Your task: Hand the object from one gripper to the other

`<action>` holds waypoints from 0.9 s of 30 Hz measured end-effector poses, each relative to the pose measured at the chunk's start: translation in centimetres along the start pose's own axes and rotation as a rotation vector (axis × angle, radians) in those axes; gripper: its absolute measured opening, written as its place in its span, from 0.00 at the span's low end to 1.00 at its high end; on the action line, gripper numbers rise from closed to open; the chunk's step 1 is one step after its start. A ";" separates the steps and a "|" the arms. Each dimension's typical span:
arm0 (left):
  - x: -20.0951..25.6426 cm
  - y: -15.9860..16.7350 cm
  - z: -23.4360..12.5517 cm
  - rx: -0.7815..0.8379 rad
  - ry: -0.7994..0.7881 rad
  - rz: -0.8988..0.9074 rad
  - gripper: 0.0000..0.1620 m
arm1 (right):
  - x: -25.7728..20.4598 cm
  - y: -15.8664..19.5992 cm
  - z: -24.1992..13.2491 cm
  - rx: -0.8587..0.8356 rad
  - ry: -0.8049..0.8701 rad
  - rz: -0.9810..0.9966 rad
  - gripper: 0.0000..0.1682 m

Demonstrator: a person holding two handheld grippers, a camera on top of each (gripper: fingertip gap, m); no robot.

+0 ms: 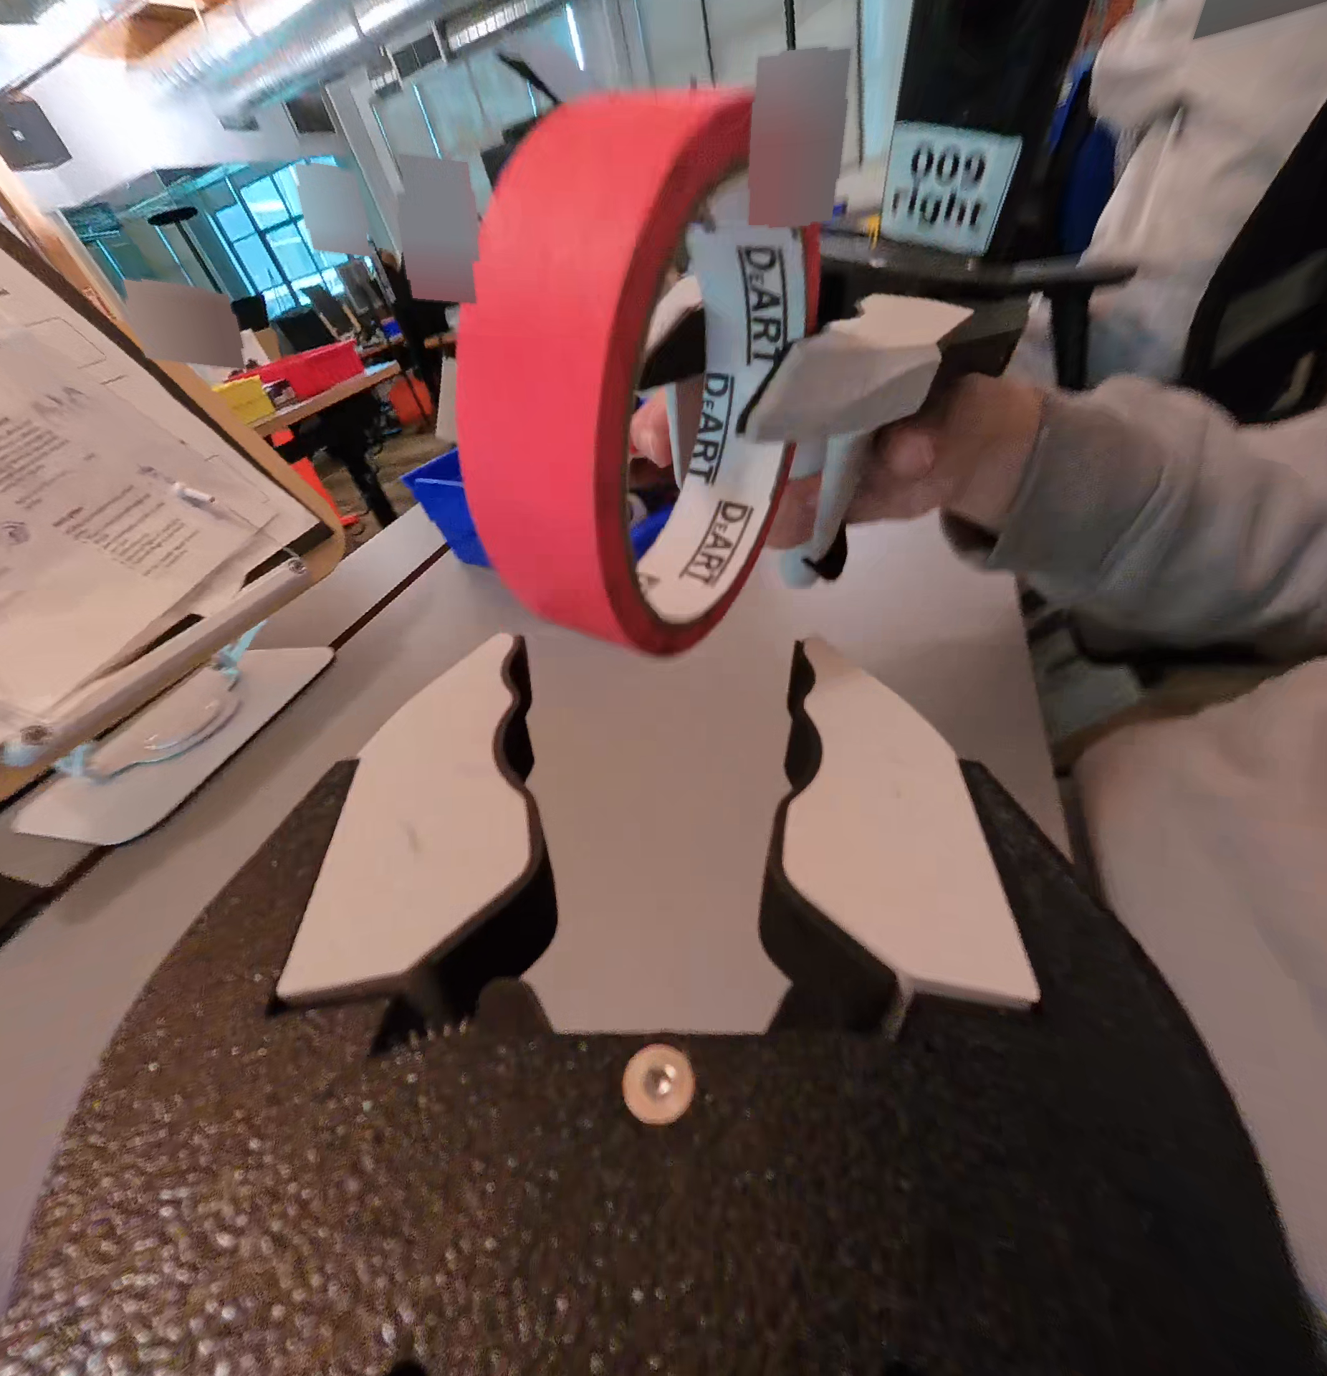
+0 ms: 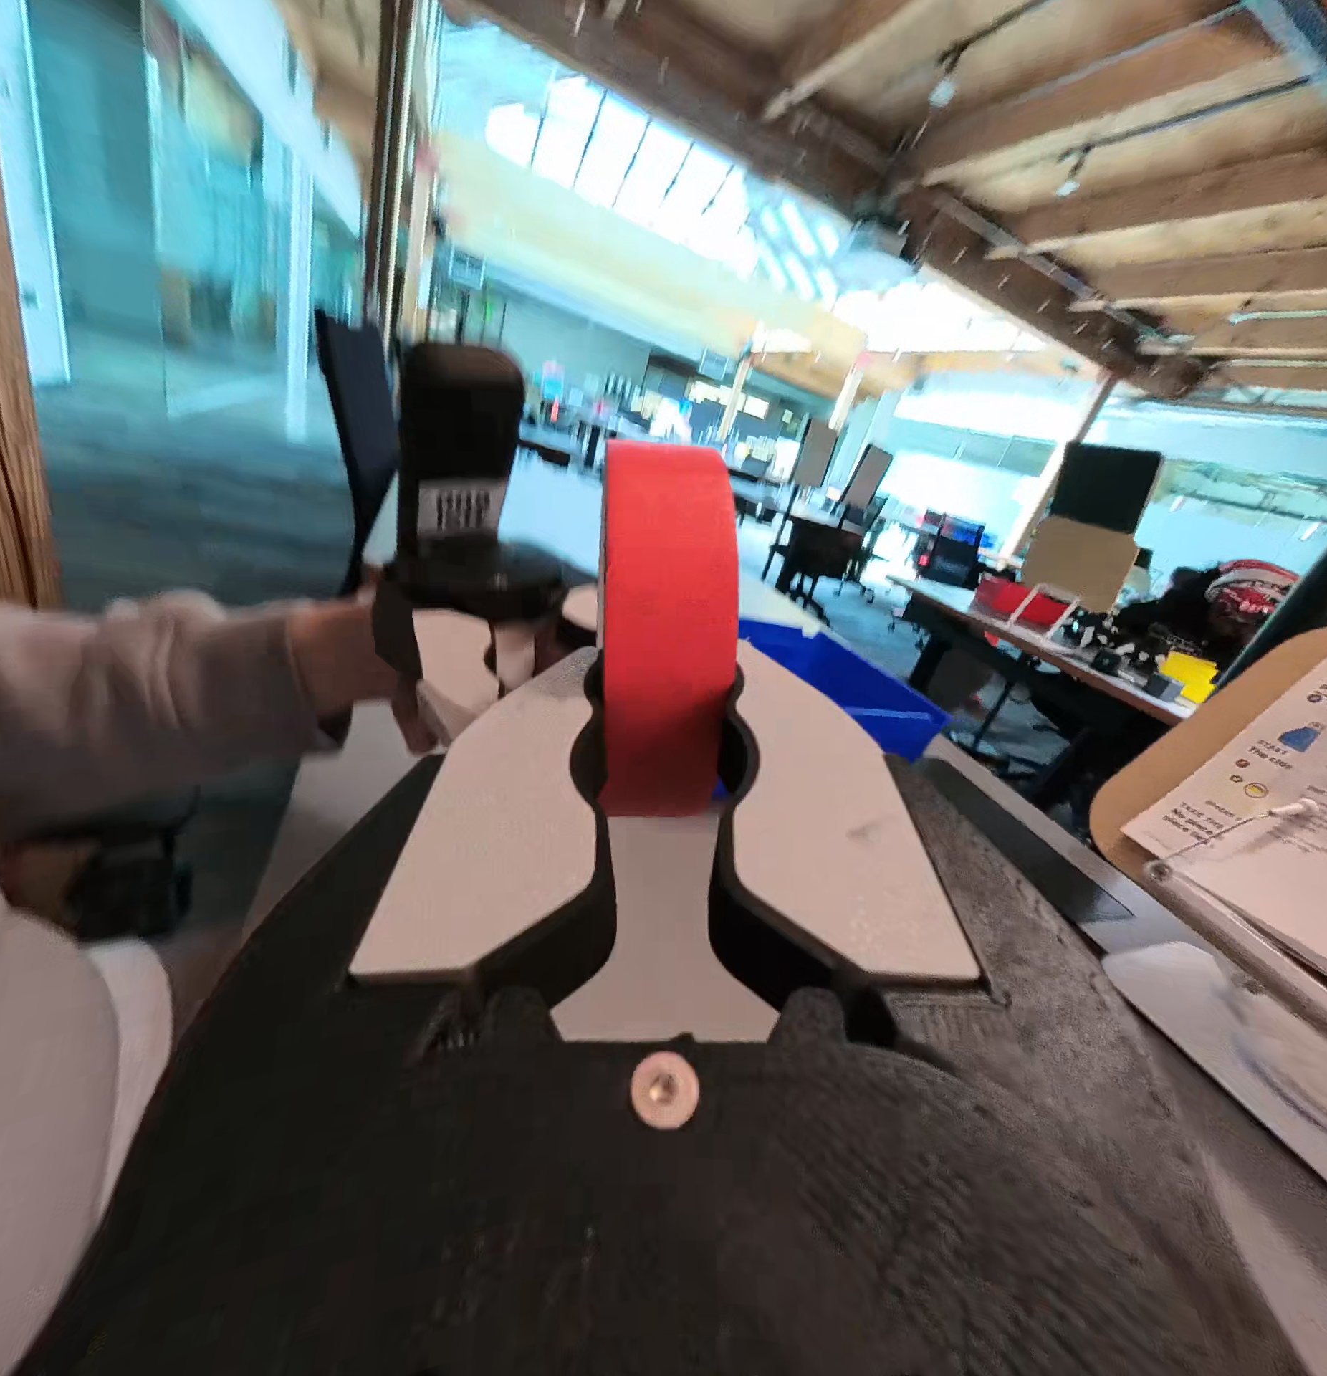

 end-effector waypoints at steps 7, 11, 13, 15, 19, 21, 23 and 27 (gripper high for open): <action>0.6 -0.4 1.5 0.237 0.147 -0.263 0.40 | -0.5 -1.0 0.4 0.226 -0.048 0.228 0.16; 1.7 -1.3 1.5 0.327 0.234 -0.281 0.30 | -1.4 -0.5 1.2 0.219 -0.085 0.242 0.16; 1.9 -1.3 1.4 0.331 0.247 -0.245 0.21 | -1.3 -0.4 1.2 0.224 -0.082 0.259 0.16; 1.9 -1.3 1.4 0.307 0.254 -0.242 0.20 | -1.2 -0.1 1.1 0.206 -0.087 0.251 0.16; 0.8 -0.8 1.2 0.206 0.101 -0.134 0.19 | -0.4 0.9 1.0 0.103 -0.052 0.273 0.29; -0.5 -0.7 0.8 0.131 -0.100 -0.017 0.19 | 0.3 0.9 0.6 0.075 -0.028 0.330 0.41; -2.0 -0.7 -0.2 0.023 -0.352 0.183 0.19 | 1.0 0.9 0.2 0.036 -0.014 0.386 0.47; -3.5 -1.3 -2.2 -0.169 -0.776 0.677 0.19 | 1.7 0.8 -0.2 0.032 -0.028 0.592 0.53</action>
Point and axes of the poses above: each gripper's, where its closed fingertips meet, z out along the fingers, y out of its underside, x = y × z across the jaws, the point moved 6 cm from there along -z, back along the fingers, and after that the axes turned 6 degrees about -z, right-handed, at the moved point
